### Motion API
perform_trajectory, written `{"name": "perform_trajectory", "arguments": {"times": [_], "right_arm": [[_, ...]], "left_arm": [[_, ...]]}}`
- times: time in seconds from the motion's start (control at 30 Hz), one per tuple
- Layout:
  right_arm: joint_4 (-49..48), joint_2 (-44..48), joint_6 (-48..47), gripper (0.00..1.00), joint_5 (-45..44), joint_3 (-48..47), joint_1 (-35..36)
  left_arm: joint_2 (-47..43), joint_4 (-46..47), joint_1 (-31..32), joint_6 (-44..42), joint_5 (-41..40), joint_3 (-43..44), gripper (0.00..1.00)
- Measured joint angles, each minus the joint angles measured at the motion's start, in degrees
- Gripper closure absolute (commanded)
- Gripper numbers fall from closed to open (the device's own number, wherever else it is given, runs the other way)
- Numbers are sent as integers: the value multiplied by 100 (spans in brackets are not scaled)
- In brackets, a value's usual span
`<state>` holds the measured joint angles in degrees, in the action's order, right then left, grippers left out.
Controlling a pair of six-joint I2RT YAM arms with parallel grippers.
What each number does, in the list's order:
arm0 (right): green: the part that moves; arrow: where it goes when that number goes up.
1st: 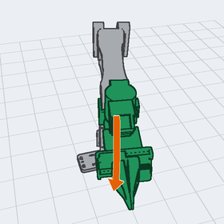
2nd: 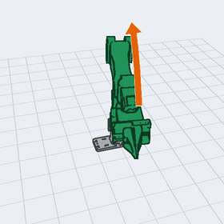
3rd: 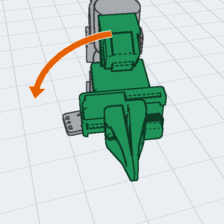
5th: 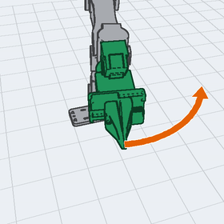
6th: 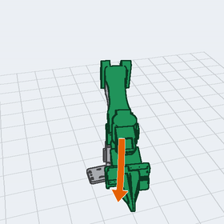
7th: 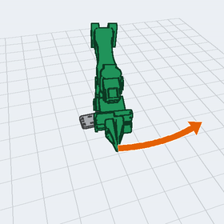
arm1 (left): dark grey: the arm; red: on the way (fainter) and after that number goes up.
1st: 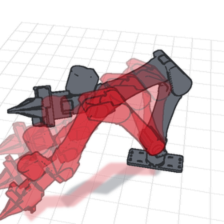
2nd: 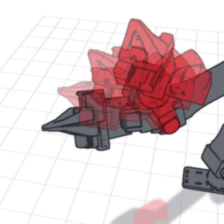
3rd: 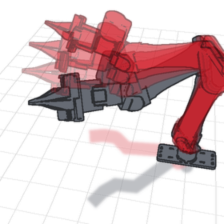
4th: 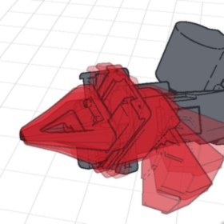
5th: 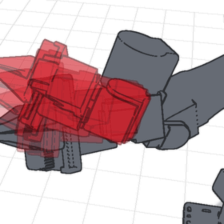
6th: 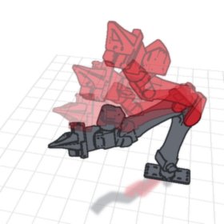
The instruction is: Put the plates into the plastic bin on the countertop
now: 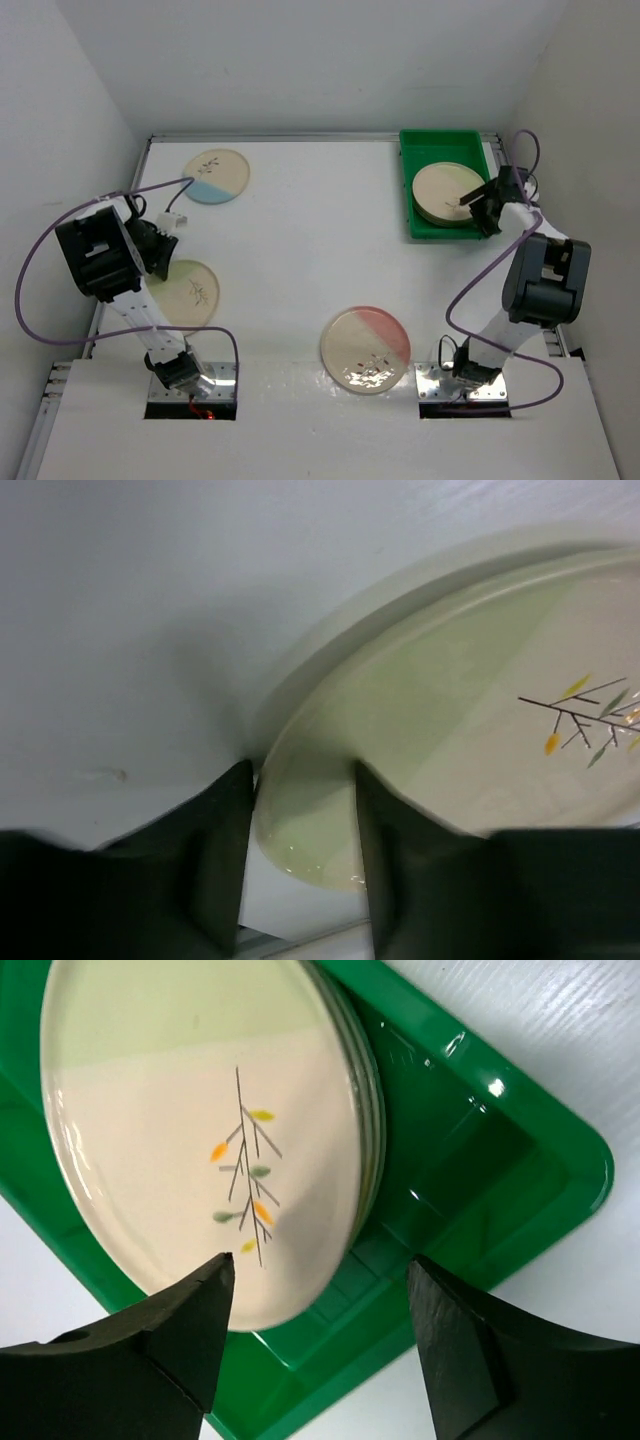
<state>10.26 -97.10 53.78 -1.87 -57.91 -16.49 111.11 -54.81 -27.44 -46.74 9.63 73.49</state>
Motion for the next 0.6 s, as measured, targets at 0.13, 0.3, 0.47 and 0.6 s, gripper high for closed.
{"name": "perform_trajectory", "arguments": {"times": [0.13,0.3,0.47,0.6], "right_arm": [[352,387,-522,22,-498,-20,369],[256,1025,-1438,0,-813,-15,1150],[-227,1099,-2347,0,155,-140,2481],[-177,-50,-2872,0,1692,-1139,3613]], "left_arm": [[0,17,2,142,-203,4,100],[20,-85,28,280,-68,105,100],[-33,-7,688,553,927,299,100],[-304,219,1746,780,1493,669,100]]}}
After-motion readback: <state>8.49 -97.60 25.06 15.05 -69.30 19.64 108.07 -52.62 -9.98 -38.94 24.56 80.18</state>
